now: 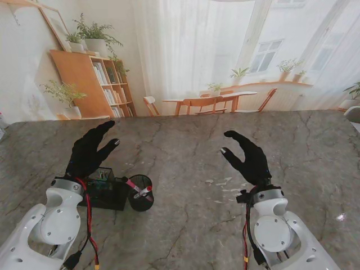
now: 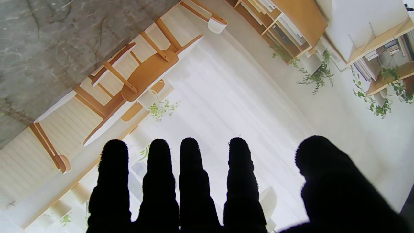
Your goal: Organize desk stationery
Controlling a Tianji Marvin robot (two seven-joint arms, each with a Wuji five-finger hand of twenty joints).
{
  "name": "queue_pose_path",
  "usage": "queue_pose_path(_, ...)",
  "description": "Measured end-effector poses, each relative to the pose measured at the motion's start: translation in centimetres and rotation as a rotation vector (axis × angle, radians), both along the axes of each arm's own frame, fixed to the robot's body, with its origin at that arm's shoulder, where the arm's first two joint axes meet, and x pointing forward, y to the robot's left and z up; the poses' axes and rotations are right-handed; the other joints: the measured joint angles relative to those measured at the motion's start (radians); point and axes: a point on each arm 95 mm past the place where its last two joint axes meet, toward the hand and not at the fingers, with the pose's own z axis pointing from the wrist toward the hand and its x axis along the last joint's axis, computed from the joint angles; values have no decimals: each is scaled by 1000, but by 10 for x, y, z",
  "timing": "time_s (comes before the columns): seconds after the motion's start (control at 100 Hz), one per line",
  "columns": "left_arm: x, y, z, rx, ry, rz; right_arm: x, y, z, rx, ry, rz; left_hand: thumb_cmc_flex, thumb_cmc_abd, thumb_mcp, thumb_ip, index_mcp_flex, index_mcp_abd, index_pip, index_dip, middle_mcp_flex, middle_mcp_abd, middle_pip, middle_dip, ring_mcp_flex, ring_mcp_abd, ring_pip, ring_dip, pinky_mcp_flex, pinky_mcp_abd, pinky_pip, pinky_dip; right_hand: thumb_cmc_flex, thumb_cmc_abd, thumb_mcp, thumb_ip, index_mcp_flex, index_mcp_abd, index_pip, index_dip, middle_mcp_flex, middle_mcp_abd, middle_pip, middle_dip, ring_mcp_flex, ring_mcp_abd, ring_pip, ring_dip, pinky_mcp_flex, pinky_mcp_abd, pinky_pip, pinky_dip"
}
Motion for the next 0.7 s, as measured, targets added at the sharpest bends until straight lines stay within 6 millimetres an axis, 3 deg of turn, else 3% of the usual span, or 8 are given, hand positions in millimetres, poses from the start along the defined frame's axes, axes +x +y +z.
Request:
queue_pose_path(0.3,-3,16,-40,2,65,71,3,-14,-10,31,65,-83,2,-1,0,0,24,0,13,0,22,0,1,1,1,1,0,4,2,-7,0,45,0,0,0,0,23,-11,1,-6,12,0,0,-1,7,0,-6,0,1,18,-11,36)
queue_pose_path(0.51,-7,24,-45,-11,58,98,3,-22,-15,22,89,-127,3,-1,0,0,24,0,13,0,22,0,1,1,1,1,0,4,2,-10,0,68,0,0,0,0,37,-11,11,-7,14,0,0,-1,26,0,-6,24,33,28,44,134)
queue_pose_path(0.7,-11,28,-46,-43,44,106,1,-22,-19,20,108,-132,12,-1,0,0,24,0,13,0,22,0,1,1,1,1,0,12,2,-11,-19,80,0,0,0,0,47,-11,12,-7,25,1,2,-1,26,1,-5,32,35,28,62,159)
